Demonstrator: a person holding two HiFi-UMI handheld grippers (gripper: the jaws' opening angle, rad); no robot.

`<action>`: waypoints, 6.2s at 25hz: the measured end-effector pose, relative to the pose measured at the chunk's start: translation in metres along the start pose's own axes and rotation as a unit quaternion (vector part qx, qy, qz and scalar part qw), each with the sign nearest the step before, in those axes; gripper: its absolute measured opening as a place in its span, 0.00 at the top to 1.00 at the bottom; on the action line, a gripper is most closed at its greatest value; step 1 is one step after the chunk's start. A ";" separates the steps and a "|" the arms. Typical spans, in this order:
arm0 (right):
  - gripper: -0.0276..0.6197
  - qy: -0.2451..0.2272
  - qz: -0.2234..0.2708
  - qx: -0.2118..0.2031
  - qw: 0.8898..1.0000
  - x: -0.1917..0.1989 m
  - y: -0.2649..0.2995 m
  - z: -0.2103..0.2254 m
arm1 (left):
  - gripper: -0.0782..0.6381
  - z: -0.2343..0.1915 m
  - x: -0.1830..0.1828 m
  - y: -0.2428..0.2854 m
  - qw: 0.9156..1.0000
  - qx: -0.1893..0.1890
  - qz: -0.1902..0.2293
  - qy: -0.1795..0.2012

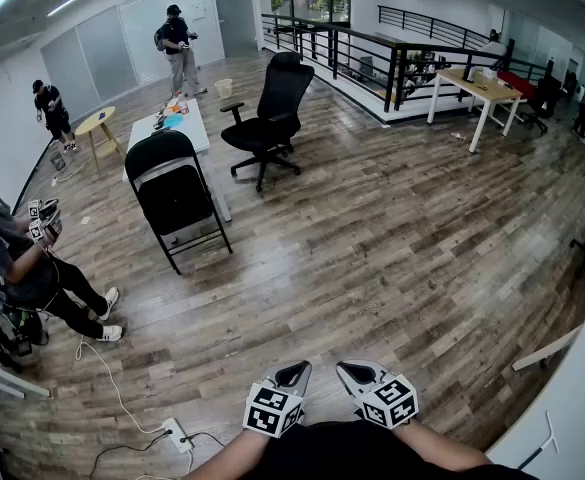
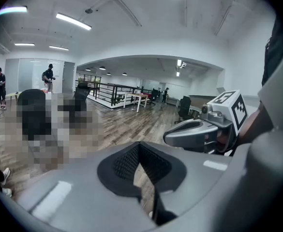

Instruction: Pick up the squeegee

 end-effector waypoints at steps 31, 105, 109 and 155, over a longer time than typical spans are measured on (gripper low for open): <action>0.95 0.166 0.047 0.363 0.916 0.052 -0.071 0.023 | 0.88 0.059 -0.005 0.084 0.921 0.353 -0.067 0.148; 0.95 0.331 0.213 0.573 0.719 0.307 -0.567 -0.001 | 0.88 0.582 0.083 0.121 0.792 0.491 -0.158 0.326; 0.95 0.349 0.213 0.597 0.690 0.320 -0.582 -0.016 | 0.88 0.609 0.092 0.121 0.767 0.521 -0.163 0.338; 0.85 0.411 0.031 0.722 0.556 0.384 -0.694 0.167 | 0.88 0.685 0.055 0.290 0.669 0.635 -0.191 0.335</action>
Point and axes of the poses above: the fingertips, and each gripper's own axes: y forward along the fingers, z to its right, x out of its underside, the point moved 1 cm from there along -y, backward along the fingers, and after that the axes turned 2 degrees about x, right-handed, at the moved point
